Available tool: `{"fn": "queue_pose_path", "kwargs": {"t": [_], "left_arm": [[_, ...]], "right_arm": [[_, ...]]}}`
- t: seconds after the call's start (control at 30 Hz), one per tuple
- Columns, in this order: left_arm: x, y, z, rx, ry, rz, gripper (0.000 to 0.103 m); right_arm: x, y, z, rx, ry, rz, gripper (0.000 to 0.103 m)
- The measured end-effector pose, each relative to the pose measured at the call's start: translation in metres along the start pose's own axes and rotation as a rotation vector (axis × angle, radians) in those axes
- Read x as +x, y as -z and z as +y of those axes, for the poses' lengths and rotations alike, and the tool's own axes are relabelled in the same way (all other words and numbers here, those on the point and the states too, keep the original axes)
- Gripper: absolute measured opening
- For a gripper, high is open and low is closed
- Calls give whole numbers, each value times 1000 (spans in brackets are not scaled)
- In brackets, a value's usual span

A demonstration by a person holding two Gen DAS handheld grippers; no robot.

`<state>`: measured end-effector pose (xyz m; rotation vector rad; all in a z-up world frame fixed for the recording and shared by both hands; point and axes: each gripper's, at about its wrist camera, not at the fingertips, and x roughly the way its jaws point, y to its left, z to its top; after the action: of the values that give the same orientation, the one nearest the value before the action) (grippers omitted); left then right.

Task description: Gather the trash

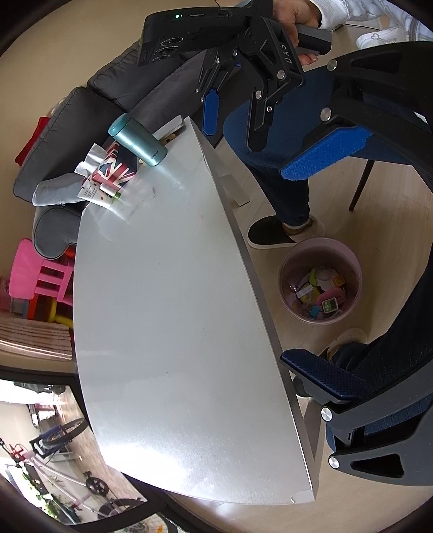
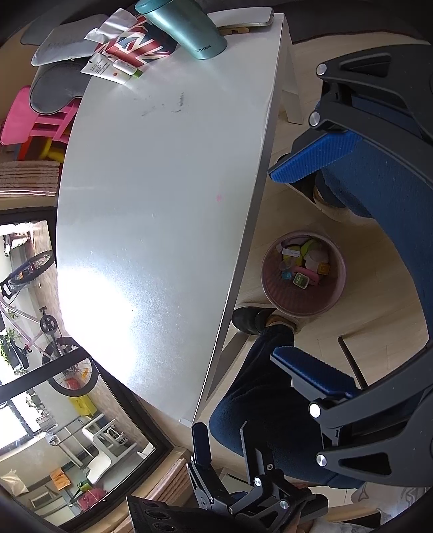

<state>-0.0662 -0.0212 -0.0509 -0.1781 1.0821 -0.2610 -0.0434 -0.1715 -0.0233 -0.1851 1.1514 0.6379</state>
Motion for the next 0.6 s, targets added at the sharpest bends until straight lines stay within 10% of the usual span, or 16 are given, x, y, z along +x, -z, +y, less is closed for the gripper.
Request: {"fn": "queue_pose_path", "kwargs": {"t": [0.6], "left_arm": [[-27,-26,20,6,-120,-81,98]], "right_arm": [[-37,-48,0,-29,57,-121,100]]}}
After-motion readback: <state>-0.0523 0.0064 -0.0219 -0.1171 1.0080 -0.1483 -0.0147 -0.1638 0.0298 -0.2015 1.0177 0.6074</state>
